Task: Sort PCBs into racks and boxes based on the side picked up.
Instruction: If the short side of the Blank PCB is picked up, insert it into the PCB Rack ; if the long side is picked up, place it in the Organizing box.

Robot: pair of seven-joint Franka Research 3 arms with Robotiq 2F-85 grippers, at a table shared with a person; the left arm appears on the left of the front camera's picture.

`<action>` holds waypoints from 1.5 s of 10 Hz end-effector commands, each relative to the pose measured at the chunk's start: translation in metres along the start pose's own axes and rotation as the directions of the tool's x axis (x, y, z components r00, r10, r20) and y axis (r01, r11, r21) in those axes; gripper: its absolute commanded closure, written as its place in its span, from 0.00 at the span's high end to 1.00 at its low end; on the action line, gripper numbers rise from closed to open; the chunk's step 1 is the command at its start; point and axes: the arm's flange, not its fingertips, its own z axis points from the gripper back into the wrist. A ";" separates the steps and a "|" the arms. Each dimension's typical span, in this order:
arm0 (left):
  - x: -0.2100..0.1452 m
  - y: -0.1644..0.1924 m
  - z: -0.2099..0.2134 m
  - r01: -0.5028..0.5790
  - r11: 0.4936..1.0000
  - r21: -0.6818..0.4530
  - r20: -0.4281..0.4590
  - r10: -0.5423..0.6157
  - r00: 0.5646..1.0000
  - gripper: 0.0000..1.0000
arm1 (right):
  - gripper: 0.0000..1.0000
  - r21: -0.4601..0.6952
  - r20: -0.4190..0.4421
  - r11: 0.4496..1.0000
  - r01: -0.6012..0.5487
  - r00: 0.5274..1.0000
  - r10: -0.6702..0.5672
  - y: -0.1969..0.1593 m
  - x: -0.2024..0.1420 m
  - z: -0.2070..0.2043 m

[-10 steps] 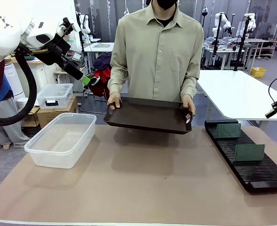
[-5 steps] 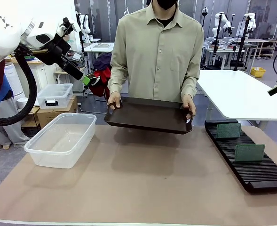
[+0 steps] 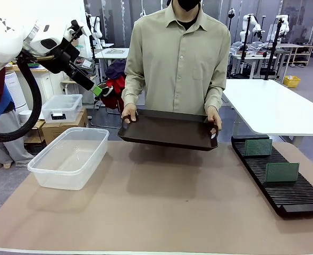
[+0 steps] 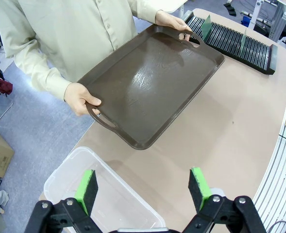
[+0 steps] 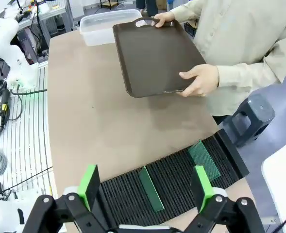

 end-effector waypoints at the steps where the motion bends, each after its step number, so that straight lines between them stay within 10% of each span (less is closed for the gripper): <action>1: -0.002 0.001 0.000 -0.007 1.000 0.000 -0.002 0.007 1.000 1.00 | 1.00 0.083 0.008 0.996 0.019 1.000 -0.020 -0.013 -0.006 -0.014; 15: -0.002 0.001 0.000 -0.007 1.000 0.000 -0.002 0.007 1.000 1.00 | 1.00 -0.141 -0.011 0.989 0.037 0.999 -0.039 0.004 0.016 -0.002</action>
